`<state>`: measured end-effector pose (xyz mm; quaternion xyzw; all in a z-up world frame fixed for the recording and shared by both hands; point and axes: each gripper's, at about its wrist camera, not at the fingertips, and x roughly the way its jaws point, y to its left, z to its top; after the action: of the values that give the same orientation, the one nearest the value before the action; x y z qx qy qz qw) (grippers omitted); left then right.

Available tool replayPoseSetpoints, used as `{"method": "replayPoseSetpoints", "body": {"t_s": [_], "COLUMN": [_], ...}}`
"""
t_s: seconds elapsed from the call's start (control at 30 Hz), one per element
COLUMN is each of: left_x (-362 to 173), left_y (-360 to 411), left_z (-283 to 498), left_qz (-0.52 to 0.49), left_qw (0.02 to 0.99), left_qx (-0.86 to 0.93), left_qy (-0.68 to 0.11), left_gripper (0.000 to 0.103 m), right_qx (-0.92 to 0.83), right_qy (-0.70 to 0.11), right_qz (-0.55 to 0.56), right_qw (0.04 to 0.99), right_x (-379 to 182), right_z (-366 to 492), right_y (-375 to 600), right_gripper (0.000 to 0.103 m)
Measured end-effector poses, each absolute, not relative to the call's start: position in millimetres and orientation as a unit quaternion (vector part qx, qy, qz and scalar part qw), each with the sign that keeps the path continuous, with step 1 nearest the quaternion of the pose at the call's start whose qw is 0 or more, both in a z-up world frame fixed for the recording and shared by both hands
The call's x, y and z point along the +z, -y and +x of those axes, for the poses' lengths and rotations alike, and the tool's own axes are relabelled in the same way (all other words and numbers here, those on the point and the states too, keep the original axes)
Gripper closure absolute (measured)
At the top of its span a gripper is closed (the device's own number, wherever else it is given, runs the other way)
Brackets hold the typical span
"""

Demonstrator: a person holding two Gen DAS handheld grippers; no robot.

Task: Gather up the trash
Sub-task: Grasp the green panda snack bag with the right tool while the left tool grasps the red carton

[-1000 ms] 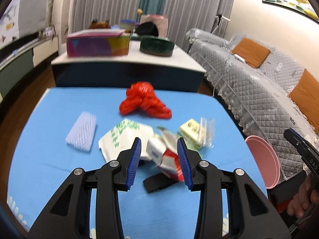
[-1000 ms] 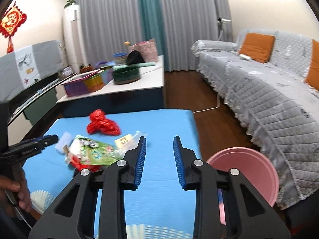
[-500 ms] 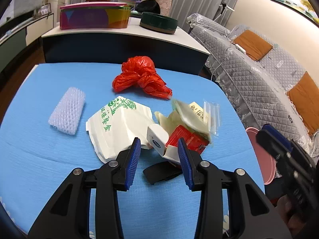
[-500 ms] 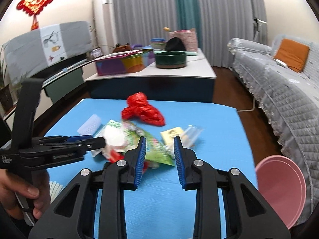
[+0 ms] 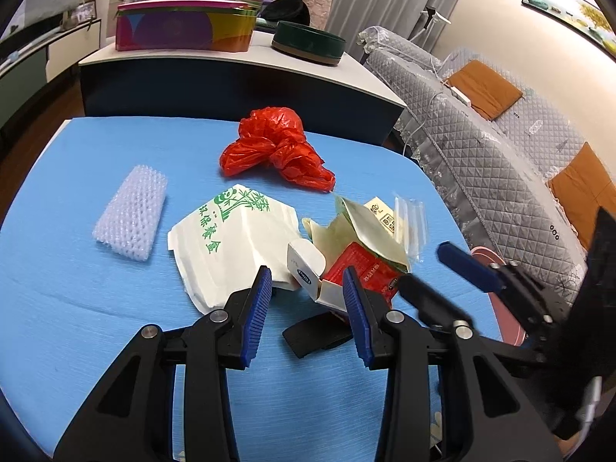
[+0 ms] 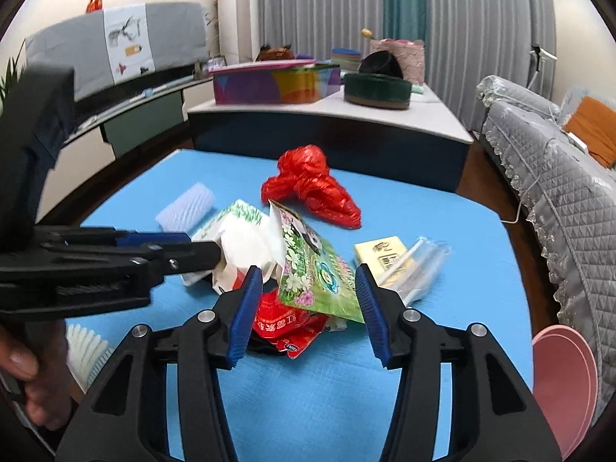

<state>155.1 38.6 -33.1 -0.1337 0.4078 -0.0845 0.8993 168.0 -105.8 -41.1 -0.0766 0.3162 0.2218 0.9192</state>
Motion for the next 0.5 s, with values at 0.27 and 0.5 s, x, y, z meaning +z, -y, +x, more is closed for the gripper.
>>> {"method": "replayPoseSetpoints", "body": {"t_s": [0.27,0.5], "left_x": [-36,-39], "left_y": [-37,-18], "left_z": [158,165], "left_qz": [-0.135,-0.114], "left_qw": [0.896,0.894], "left_qx": [-0.095,-0.1], "left_qy": [-0.412,-0.421], "left_gripper": [0.065,0.065], "right_qx": [0.217,0.199], "right_qy": [-0.324,-0.31], "right_qz": [-0.089,-0.045], "right_qw": [0.917,0.929], "right_x": [-43,-27], "right_z": [172,168], "right_y": [108,137], "right_gripper": [0.085,0.099]}}
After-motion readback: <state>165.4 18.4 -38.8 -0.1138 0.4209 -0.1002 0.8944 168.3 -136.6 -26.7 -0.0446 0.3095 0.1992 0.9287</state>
